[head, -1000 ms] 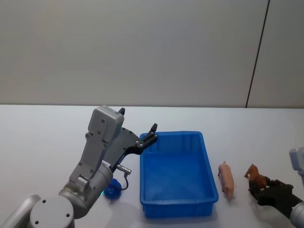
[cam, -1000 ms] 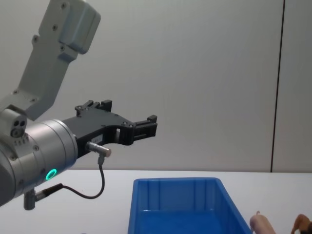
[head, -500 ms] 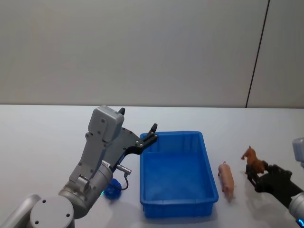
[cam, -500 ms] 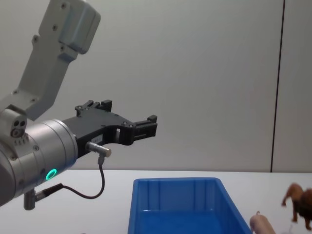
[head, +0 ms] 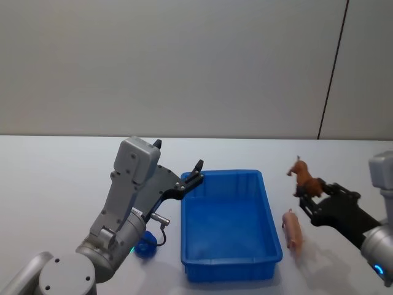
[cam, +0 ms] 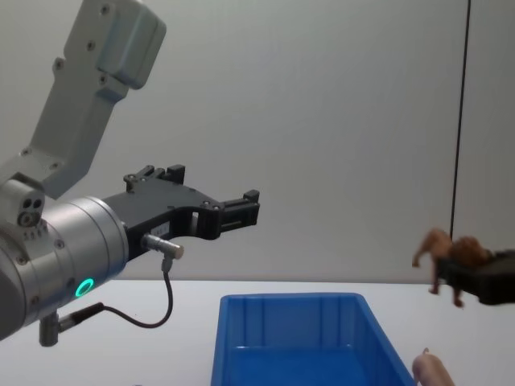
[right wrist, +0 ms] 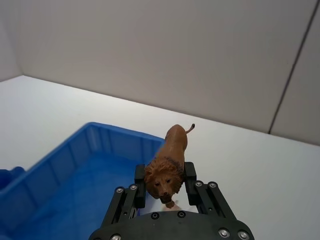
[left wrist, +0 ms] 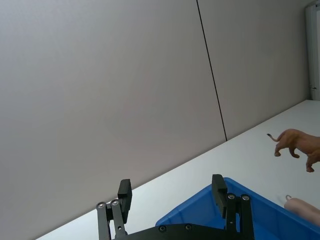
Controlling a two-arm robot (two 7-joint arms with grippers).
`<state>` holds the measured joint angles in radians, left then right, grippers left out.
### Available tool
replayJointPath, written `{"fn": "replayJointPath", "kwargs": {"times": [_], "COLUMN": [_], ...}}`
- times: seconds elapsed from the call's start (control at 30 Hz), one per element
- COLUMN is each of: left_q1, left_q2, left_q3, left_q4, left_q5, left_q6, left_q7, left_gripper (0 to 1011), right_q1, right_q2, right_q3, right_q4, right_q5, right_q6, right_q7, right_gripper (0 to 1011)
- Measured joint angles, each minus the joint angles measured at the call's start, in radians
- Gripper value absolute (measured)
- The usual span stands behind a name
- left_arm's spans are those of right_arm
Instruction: Pick up the two dolls from the table and place them into the box.
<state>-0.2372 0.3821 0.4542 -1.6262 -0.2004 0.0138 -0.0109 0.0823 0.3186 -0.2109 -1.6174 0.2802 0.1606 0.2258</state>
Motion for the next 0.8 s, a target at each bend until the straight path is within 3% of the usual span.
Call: {"fn": "replayJointPath", "kwargs": {"times": [0.33, 0.8], "left_q1": [0.000, 0.000], "left_q2": [0.000, 0.000], "left_q3": [0.000, 0.000], "left_q4": [0.000, 0.000], "left_q5": [0.000, 0.000], "left_q6": [0.000, 0.000], "left_q7": [0.000, 0.000], "left_gripper": [1003, 1003], "right_q1": [0.039, 0.089], "right_q2": [-0.038, -0.095], "right_q3": [-0.039, -0.096], "right_q4": [-0.011, 0.079], "right_q5": [-0.048, -0.134], "right_q6": [0.070, 0.148], "right_q7": [0.079, 0.130], "right_gripper": [434, 443]}}
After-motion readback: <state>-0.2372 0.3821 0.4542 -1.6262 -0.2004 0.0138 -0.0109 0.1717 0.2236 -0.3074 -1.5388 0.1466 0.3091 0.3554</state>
